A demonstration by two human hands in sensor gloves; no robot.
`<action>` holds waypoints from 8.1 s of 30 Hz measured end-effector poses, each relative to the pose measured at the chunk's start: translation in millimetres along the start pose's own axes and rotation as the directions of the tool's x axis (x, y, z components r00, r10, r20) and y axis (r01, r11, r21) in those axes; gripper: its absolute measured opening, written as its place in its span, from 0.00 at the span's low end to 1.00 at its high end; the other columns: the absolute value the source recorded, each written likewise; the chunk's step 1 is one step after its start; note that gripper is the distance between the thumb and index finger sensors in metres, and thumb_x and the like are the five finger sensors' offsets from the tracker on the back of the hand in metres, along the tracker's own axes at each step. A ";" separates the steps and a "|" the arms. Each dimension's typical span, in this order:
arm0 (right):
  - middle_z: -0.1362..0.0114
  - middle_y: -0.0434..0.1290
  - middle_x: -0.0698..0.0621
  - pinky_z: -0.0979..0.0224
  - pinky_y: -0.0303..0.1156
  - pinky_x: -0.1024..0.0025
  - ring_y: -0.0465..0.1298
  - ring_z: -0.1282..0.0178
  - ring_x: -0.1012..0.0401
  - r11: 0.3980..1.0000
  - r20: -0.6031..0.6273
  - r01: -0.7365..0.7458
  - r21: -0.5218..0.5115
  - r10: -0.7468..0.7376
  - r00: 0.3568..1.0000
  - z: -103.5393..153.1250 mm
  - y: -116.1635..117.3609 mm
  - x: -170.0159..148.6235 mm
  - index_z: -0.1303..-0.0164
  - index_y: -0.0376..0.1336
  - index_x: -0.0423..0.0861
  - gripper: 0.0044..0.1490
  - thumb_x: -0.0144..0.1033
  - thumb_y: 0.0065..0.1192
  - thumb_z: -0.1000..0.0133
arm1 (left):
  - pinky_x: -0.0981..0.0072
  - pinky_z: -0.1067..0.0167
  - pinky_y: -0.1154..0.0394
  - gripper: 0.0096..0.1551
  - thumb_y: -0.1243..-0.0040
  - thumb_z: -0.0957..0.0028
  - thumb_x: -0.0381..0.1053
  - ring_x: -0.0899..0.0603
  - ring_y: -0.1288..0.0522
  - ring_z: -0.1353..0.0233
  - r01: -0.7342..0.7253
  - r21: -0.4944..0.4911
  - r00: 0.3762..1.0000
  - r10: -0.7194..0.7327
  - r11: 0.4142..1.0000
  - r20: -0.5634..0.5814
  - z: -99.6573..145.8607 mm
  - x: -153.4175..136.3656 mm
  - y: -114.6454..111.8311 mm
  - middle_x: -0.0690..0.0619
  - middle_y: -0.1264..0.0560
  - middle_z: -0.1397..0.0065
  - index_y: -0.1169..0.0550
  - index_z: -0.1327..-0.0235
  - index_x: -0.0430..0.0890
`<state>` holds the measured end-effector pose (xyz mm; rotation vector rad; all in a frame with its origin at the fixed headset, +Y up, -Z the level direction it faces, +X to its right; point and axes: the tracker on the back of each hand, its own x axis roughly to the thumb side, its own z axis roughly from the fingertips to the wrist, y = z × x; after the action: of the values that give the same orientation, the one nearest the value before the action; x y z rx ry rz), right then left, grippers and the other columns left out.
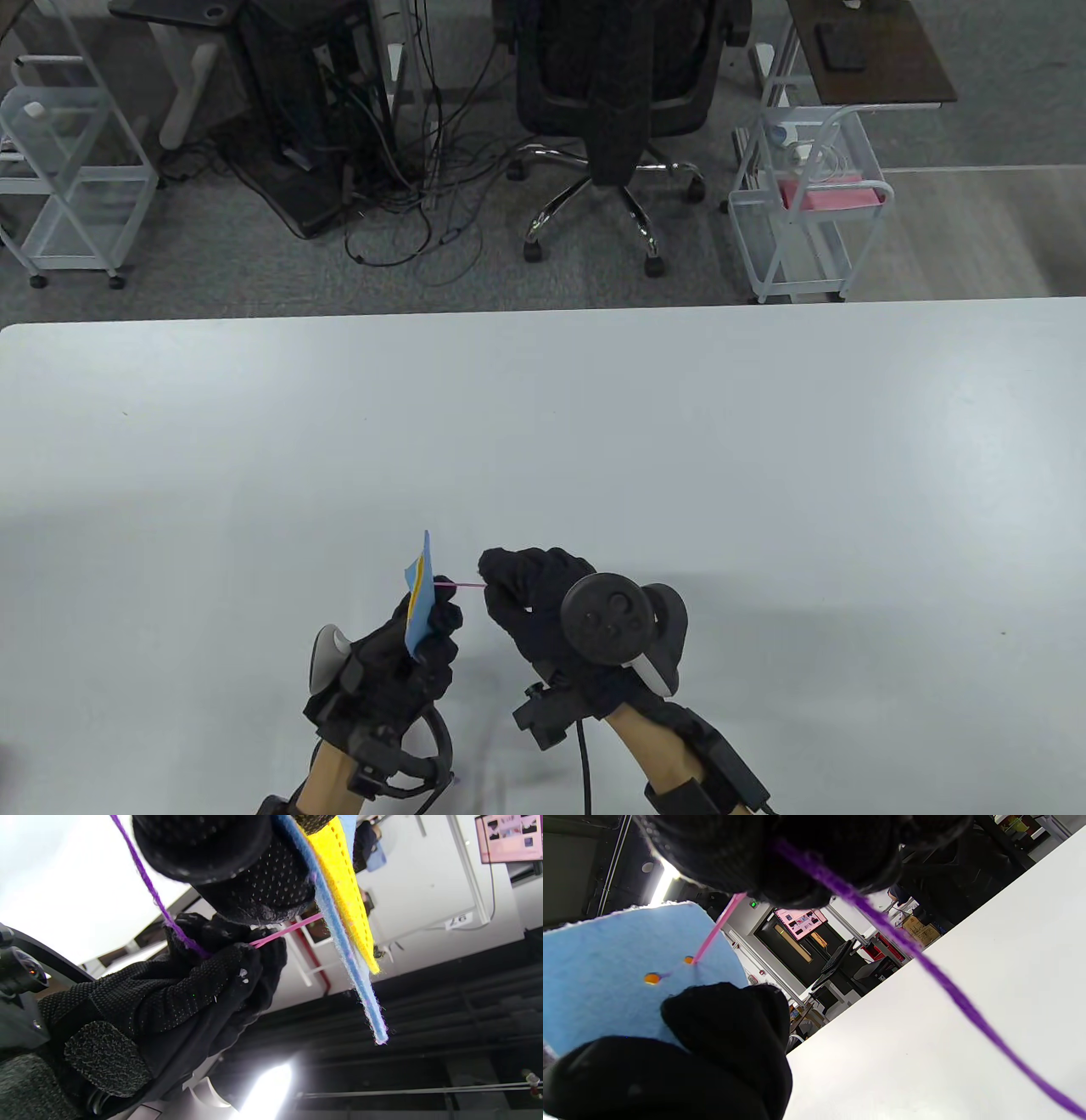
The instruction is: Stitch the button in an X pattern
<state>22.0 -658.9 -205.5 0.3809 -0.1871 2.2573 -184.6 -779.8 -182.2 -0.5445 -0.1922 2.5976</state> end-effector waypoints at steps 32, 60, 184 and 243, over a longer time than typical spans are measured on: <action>0.26 0.67 0.36 0.31 0.62 0.42 0.70 0.33 0.42 0.601 -0.375 0.765 0.231 -0.670 0.640 -7.2 43.6 -57.9 0.22 0.54 0.38 0.44 0.54 0.50 0.42 | 0.77 0.67 0.14 0.24 0.53 0.37 0.35 0.45 0.13 0.60 0.797 0.364 0.497 -0.866 0.483 0.061 11.2 38.3 -8.3 0.36 0.21 0.42 0.32 0.29 0.32; 0.34 0.75 0.42 0.35 0.69 0.48 0.78 0.39 0.49 0.467 -0.608 0.884 0.023 -0.695 0.383 8.5 71.1 -89.2 0.31 0.61 0.39 0.30 0.36 0.57 0.42 | 0.28 0.34 0.37 0.32 0.54 0.33 0.48 0.14 0.53 0.24 0.941 0.287 -0.226 -0.965 -0.180 0.133 6.8 17.2 -32.1 0.22 0.57 0.19 0.43 0.19 0.40; 0.45 0.76 0.42 0.49 0.72 0.54 0.77 0.56 0.52 0.721 -0.678 0.688 0.088 -0.463 0.571 21.1 76.1 -95.5 0.32 0.63 0.39 0.31 0.39 0.61 0.44 | 0.51 0.34 0.24 0.15 0.39 0.43 0.38 0.40 0.27 0.34 0.340 0.455 -0.937 -0.255 -0.823 0.239 25.9 15.5 -80.3 0.49 0.30 0.32 0.17 0.47 0.54; 0.45 0.74 0.40 0.47 0.69 0.52 0.75 0.54 0.51 0.550 -0.613 0.690 0.471 -0.358 0.704 14.7 81.9 -81.7 0.32 0.63 0.39 0.29 0.36 0.54 0.42 | 0.73 0.69 0.10 0.37 0.51 0.33 0.56 0.38 0.10 0.56 0.983 -0.181 0.013 -0.999 0.020 -0.040 5.2 54.6 -16.8 0.26 0.20 0.38 0.32 0.24 0.29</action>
<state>13.5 -774.3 -219.5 0.2166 0.9341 1.6244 -223.7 -739.2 -192.4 -0.3785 -0.4630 1.0365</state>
